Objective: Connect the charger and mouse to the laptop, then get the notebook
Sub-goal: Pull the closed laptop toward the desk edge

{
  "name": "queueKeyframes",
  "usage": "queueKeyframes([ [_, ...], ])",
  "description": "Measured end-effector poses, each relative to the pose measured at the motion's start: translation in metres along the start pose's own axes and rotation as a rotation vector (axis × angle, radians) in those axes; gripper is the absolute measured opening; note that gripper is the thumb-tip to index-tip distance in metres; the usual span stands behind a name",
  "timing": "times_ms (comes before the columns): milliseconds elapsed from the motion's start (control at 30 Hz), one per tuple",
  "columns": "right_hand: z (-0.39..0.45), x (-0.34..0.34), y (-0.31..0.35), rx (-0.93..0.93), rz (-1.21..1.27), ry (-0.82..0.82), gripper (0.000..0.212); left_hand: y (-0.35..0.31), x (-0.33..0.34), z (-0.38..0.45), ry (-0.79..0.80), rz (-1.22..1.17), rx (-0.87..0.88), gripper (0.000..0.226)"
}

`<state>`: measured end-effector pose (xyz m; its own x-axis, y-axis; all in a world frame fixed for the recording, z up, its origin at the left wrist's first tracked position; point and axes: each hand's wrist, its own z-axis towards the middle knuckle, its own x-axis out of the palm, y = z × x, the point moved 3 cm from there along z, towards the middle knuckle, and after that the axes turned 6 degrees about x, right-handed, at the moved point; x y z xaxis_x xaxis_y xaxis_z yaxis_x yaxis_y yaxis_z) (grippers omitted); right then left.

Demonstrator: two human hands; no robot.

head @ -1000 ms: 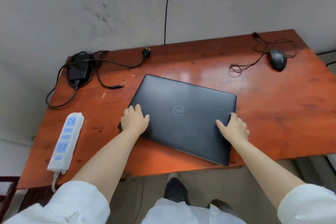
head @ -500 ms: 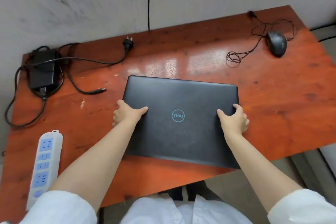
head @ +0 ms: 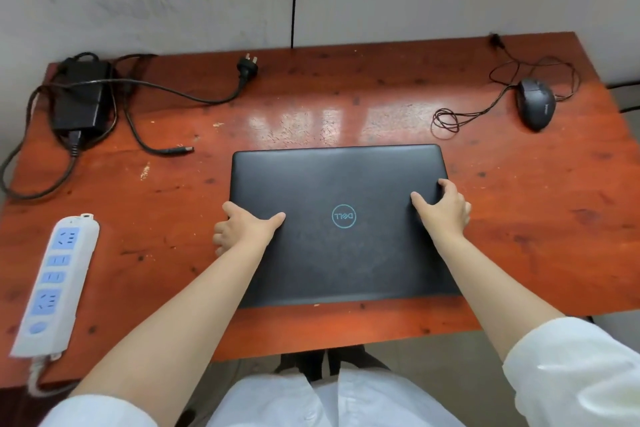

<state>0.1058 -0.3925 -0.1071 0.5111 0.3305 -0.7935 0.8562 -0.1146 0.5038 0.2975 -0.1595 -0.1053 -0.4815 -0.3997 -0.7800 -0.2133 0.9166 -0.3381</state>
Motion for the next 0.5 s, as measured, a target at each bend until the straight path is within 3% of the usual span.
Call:
queueKeyframes([
  [333, 0.007, 0.003, 0.002, 0.019, -0.057, 0.024, 0.058, 0.001, 0.002, -0.005, -0.016, 0.011, 0.012, 0.089],
  [500, -0.013, 0.030, 0.035, -0.261, -0.347, 0.046, 0.048, 0.003, 0.000, -0.006, -0.043, 0.083, 0.093, 0.079],
])
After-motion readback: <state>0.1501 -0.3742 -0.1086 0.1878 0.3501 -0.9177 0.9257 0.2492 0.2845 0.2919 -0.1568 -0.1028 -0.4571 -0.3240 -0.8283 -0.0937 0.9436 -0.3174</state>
